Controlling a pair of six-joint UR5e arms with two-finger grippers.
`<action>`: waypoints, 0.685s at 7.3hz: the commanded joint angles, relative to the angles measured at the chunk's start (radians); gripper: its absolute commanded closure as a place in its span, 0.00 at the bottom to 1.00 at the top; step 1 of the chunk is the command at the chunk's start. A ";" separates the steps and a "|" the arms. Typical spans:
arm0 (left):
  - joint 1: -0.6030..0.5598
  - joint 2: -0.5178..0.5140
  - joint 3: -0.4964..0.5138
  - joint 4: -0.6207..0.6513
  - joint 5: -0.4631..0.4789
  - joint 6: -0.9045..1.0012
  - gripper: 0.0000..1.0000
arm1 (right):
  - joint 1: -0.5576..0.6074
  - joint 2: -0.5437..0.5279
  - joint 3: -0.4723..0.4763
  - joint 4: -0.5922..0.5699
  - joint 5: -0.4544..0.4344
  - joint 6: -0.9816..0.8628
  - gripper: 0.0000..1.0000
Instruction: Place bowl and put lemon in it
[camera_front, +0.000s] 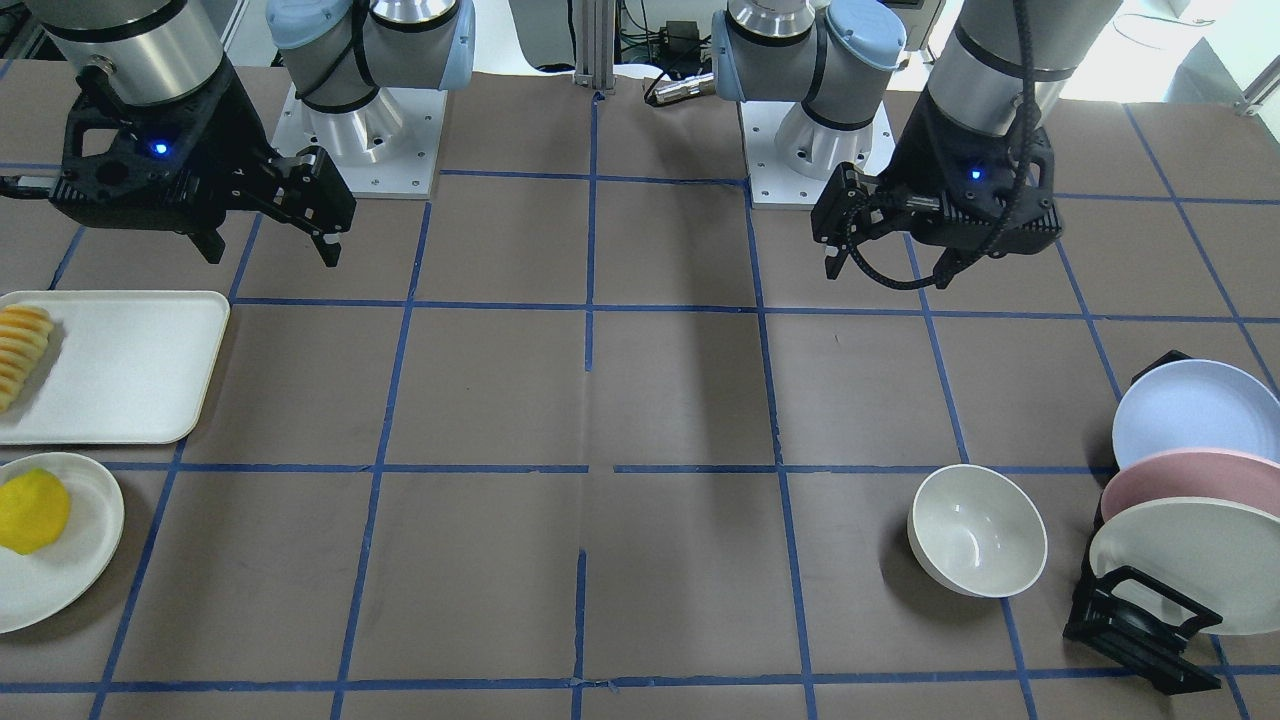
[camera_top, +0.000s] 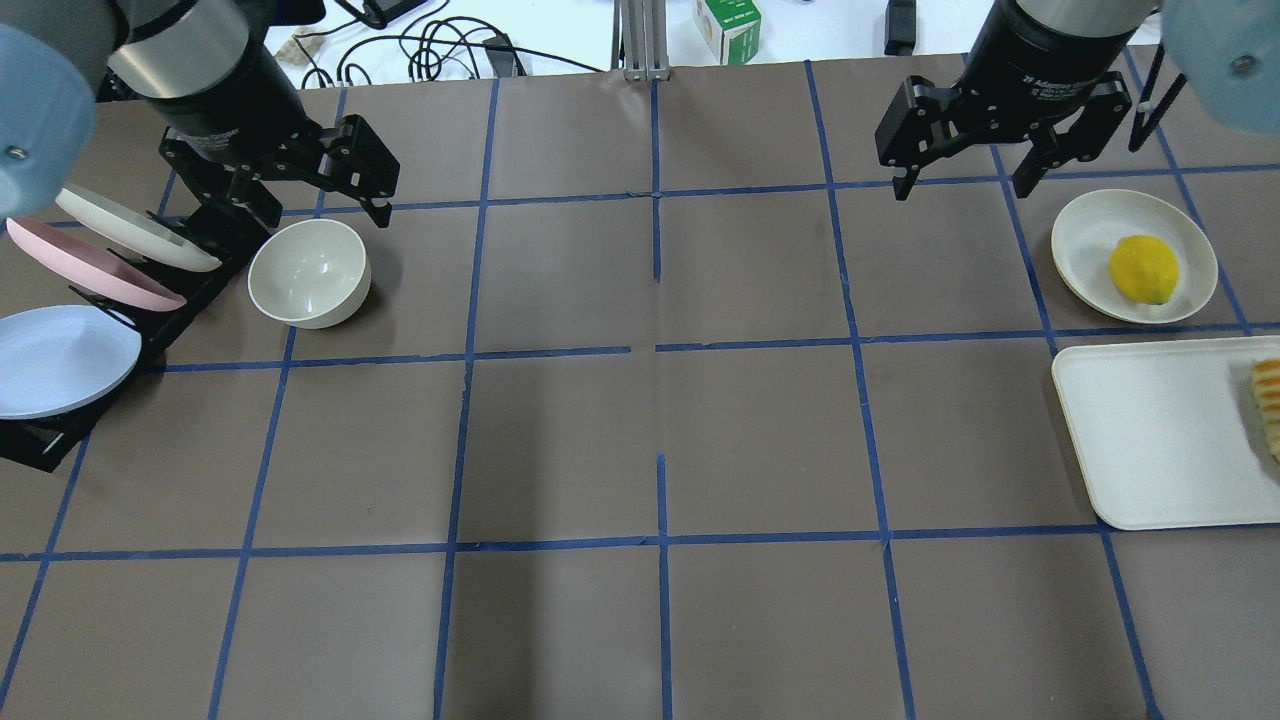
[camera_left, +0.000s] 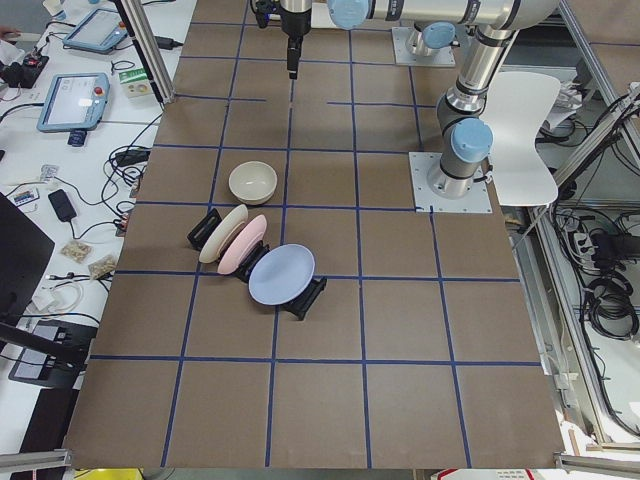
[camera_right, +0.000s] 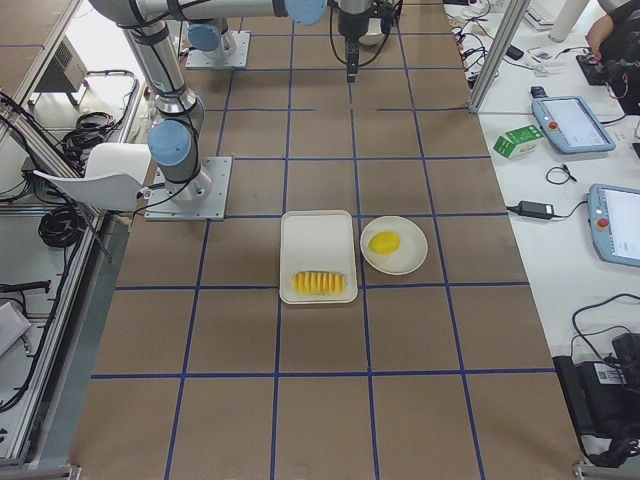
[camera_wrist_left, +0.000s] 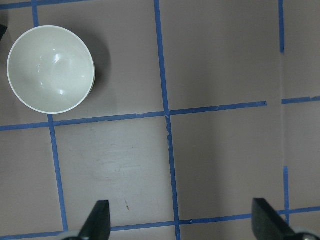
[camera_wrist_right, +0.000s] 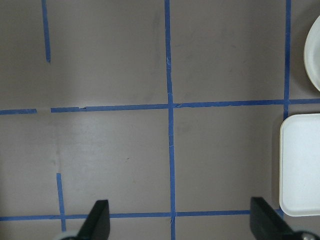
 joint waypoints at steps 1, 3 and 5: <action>0.008 0.008 0.014 -0.037 0.020 -0.007 0.00 | -0.001 0.002 0.000 -0.001 -0.002 -0.001 0.00; 0.008 0.008 0.009 -0.037 0.018 -0.006 0.00 | -0.016 0.017 -0.005 -0.006 -0.003 -0.012 0.00; 0.052 -0.038 0.052 -0.034 0.009 0.014 0.00 | -0.164 0.048 -0.011 -0.006 -0.012 -0.152 0.00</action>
